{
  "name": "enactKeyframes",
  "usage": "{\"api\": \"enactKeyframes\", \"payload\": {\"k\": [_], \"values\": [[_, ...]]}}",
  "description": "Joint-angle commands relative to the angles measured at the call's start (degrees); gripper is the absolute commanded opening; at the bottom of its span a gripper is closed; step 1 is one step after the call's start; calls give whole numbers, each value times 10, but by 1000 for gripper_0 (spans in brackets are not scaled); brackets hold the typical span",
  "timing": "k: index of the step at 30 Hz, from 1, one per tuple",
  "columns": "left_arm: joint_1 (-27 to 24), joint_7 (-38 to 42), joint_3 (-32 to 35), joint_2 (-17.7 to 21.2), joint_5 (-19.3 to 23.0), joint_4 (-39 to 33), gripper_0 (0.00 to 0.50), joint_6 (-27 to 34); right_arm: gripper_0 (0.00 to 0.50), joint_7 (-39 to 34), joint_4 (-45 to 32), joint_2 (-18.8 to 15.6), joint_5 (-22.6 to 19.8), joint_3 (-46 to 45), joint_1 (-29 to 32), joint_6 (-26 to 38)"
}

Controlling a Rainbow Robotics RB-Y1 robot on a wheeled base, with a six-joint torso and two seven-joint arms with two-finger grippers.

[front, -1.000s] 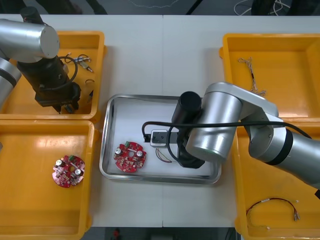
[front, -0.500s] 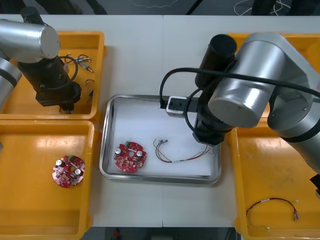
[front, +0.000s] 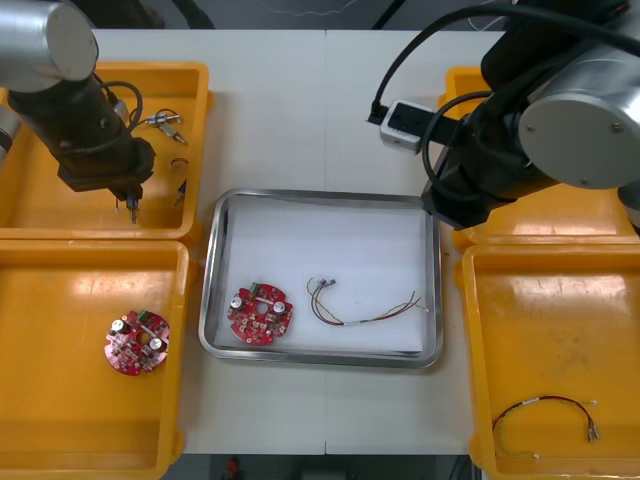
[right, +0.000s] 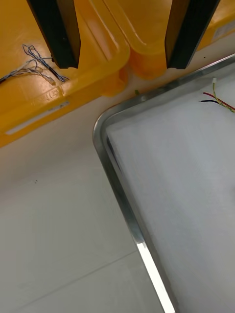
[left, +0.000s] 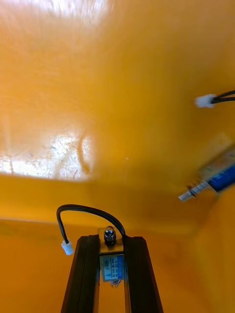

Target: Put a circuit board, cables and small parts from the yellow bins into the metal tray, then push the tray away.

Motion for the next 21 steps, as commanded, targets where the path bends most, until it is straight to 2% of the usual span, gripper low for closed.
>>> {"api": "enactKeyframes", "payload": {"k": [1,5,10,16,21], "values": [[-21,-60,23,35,-8,-74,1,38,500,-26,-19,-40,-4,-55,18,2],[-21,-59,25,43,-8,-123,1,75,500,-37,-12,-59,3,-85,21,2],[-23,-51,27,41,3,-175,0,79,500,-50,14,-67,29,-112,21,2],[-24,-37,27,27,14,-238,0,79,500,-79,90,-72,36,-140,-2,2],[-24,-24,21,4,21,-294,1,79,500,-151,163,-70,42,-146,-34,2]]}}
